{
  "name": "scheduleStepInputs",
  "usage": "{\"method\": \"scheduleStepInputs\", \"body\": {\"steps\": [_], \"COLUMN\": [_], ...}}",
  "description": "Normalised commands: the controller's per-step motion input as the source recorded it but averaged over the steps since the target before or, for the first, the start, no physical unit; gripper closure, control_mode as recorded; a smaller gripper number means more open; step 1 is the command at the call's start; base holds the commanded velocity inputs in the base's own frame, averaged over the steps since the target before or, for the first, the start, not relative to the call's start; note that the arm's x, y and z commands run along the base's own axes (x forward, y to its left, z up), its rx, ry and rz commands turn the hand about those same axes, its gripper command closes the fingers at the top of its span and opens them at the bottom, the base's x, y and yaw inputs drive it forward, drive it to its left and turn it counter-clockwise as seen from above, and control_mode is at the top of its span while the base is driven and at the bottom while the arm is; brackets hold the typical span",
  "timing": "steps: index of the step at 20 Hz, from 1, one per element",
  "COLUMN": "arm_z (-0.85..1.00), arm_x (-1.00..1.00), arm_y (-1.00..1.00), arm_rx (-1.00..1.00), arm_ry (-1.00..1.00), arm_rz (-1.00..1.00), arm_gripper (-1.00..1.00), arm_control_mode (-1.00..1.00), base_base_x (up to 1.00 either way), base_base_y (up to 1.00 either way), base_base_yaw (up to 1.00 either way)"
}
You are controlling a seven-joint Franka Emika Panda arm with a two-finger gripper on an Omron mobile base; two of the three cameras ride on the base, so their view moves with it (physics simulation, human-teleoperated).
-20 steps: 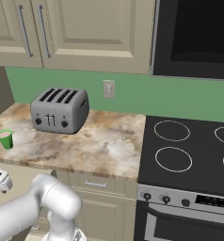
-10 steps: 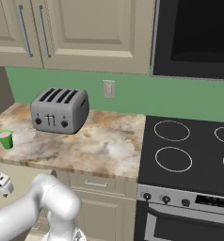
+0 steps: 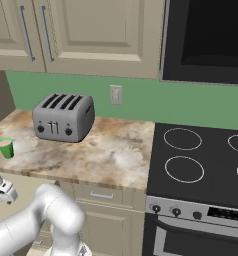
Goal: Pick up the straw from the left drawer and put it inside the smoothie cup.
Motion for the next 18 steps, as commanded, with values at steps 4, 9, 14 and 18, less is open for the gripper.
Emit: {"method": "scheduleStepInputs", "body": {"steps": [4,9,14,18], "arm_z": [-0.32,-0.27,-0.09,0.0], "arm_x": [-0.1,-0.22,-0.45,-0.48], "arm_y": [0.22,0.17,0.04,0.02], "arm_rx": [0.0,0.0,0.01,0.05], "arm_ry": [0.0,0.01,0.0,0.0], "arm_rz": [0.0,0.0,0.0,0.0], "arm_gripper": [1.0,1.0,1.0,1.0], "arm_control_mode": [-1.0,-1.0,-1.0,-1.0], "base_base_x": [0.0,0.0,0.0,0.0], "base_base_y": [0.0,0.0,0.0,0.0], "base_base_yaw": [0.0,0.0,0.0,0.0]}}
